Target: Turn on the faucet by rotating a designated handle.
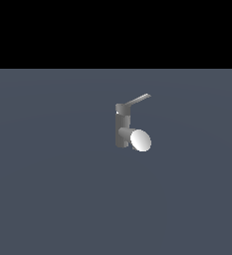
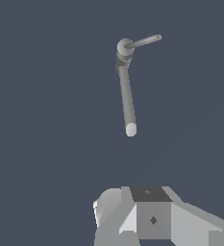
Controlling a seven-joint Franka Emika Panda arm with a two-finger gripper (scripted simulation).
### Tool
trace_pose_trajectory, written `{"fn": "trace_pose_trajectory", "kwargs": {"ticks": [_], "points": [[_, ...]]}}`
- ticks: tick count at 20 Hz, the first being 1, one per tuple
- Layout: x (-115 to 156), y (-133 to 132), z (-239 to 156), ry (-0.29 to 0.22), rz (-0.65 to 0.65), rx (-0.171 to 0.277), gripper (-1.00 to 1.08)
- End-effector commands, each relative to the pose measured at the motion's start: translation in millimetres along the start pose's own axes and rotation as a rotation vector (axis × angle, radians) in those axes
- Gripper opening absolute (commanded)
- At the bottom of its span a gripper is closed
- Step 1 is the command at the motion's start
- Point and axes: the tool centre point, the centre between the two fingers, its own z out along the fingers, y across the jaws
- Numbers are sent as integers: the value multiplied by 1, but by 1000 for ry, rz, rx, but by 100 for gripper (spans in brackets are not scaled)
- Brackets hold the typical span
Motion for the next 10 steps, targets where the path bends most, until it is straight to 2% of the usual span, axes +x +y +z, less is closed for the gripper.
{"fn": "trace_pose_trajectory", "kwargs": {"ticks": [1, 10], "points": [[0, 0, 0, 0, 0, 0, -100], [11, -5, 10, 0, 49, 1, -100]]}}
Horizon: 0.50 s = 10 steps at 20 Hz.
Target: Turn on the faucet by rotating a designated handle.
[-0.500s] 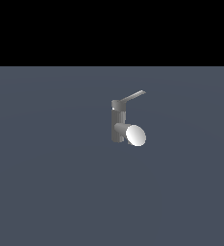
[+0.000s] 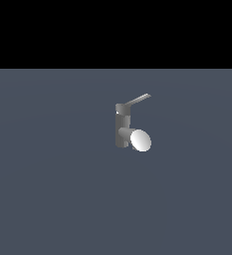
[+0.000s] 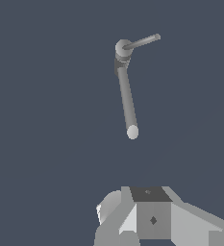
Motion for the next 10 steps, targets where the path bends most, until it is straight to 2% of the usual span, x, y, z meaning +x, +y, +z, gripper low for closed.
{"fn": "trace_pose_trajectory", "kwargs": {"ticks": [1, 10], "points": [[5, -3, 5, -1, 25, 0, -100], [43, -17, 38, -1, 188, 3, -100]]}}
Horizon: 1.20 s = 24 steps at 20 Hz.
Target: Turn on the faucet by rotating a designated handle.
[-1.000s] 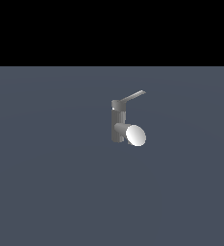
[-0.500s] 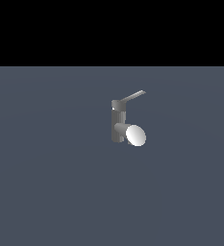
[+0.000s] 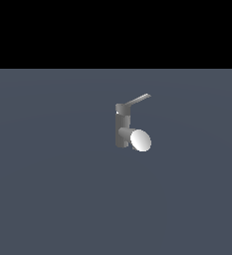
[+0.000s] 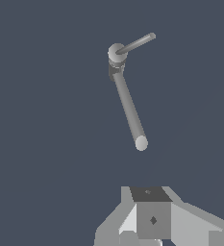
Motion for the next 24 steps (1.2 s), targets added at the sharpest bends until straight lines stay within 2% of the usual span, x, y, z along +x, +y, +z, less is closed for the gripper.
{"fn": "trace_pose_trajectory", "kwargs": {"ticks": [1, 13, 24], "points": [[13, -6, 12, -1, 57, 1, -100], [86, -26, 73, -2, 362, 5, -100], [158, -23, 130, -2, 646, 7, -100]]}}
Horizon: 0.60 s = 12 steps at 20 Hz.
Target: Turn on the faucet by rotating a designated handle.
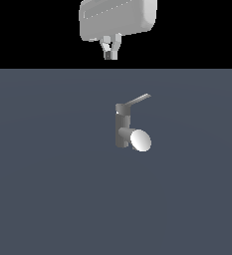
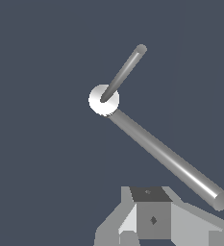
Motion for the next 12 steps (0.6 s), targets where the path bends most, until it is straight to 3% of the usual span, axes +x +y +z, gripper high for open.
{"fn": "trace_pose_trajectory", "kwargs": {"ticks": [1, 12], "points": [[16, -7, 13, 1, 68, 1, -100], [94, -24, 75, 4, 382, -1, -100]]}}
